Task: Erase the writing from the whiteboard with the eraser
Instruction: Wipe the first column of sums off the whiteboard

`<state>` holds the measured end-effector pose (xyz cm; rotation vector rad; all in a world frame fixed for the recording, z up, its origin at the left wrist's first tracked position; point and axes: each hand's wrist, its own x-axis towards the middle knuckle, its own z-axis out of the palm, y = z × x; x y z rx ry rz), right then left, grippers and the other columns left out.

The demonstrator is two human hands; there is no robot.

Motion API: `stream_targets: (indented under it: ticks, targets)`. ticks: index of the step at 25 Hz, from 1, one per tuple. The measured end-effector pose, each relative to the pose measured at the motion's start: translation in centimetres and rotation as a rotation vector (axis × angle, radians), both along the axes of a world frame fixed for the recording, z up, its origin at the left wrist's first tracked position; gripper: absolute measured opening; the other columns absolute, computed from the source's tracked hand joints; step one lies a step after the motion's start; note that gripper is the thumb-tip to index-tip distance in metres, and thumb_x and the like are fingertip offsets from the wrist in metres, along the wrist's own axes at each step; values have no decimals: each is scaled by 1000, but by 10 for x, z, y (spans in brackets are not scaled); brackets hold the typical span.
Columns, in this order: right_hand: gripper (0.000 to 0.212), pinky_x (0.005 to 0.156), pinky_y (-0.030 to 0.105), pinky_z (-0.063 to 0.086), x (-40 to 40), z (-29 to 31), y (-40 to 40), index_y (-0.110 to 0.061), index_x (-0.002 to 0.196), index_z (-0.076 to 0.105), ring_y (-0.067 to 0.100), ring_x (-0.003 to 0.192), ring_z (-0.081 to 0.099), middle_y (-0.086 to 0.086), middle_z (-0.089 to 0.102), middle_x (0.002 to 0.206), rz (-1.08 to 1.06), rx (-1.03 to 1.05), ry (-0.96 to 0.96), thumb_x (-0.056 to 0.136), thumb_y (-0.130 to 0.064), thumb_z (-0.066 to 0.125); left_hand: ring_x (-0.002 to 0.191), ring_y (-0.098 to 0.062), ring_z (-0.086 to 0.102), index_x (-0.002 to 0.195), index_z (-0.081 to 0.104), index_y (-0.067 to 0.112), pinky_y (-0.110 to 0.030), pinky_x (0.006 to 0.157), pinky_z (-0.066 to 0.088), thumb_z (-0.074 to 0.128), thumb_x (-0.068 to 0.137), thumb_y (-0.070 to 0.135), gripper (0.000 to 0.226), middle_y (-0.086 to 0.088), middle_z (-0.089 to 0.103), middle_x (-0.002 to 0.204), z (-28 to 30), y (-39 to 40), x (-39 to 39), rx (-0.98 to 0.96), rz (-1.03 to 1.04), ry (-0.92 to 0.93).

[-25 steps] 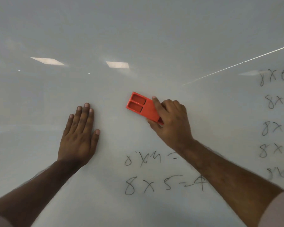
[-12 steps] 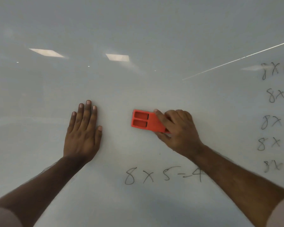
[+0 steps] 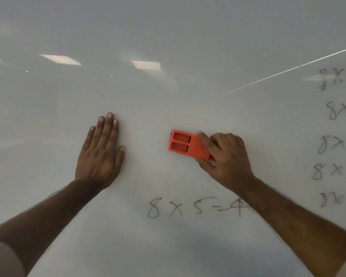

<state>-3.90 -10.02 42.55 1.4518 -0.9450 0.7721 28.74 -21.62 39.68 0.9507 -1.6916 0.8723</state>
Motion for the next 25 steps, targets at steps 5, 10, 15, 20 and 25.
stream_targets:
  ticks: [5, 10, 15, 20, 25]
  targets:
    - [59, 75, 39, 40, 50, -47, -15, -9, 135, 56, 26, 83, 52, 7, 60, 95, 134, 139, 218, 85, -38, 65, 159, -28, 7, 161, 14, 1, -38, 130, 3, 28, 104, 34, 68, -11, 8, 170, 16, 3, -22, -1, -17, 8]
    - [53, 72, 38, 39, -40, -43, 11, -8, 131, 60, 27, 79, 55, 8, 64, 94, 88, 155, 365, 90, -41, 64, 159, -26, 5, 161, 12, 1, -38, 130, 2, 27, 103, 33, 68, -11, 7, 171, 20, 6, -32, -6, -17, 9]
    - [57, 76, 41, 40, -59, -11, 9, -7, 136, 56, 31, 80, 55, 9, 61, 92, 92, -10, -46, 90, -40, 65, 159, -29, 5, 161, 14, -1, -43, 130, 5, 32, 98, 25, 71, -15, 7, 170, 34, 14, -63, -9, -46, 48]
    - [57, 78, 41, 44, -88, -71, 24, -6, 138, 54, 31, 83, 58, 12, 63, 97, 100, 163, 219, 91, -38, 64, 159, -30, 6, 160, 16, -2, -46, 129, 8, 35, 95, 22, 72, -18, 9, 170, 37, 18, -82, -27, -55, 64]
    - [58, 78, 42, 39, -138, -31, 33, -8, 139, 51, 33, 83, 56, 12, 61, 97, 41, 20, 22, 93, -42, 61, 159, -31, 4, 161, 13, -2, -47, 129, 8, 34, 94, 22, 74, -18, 6, 170, 34, 20, -91, -14, -43, 83]
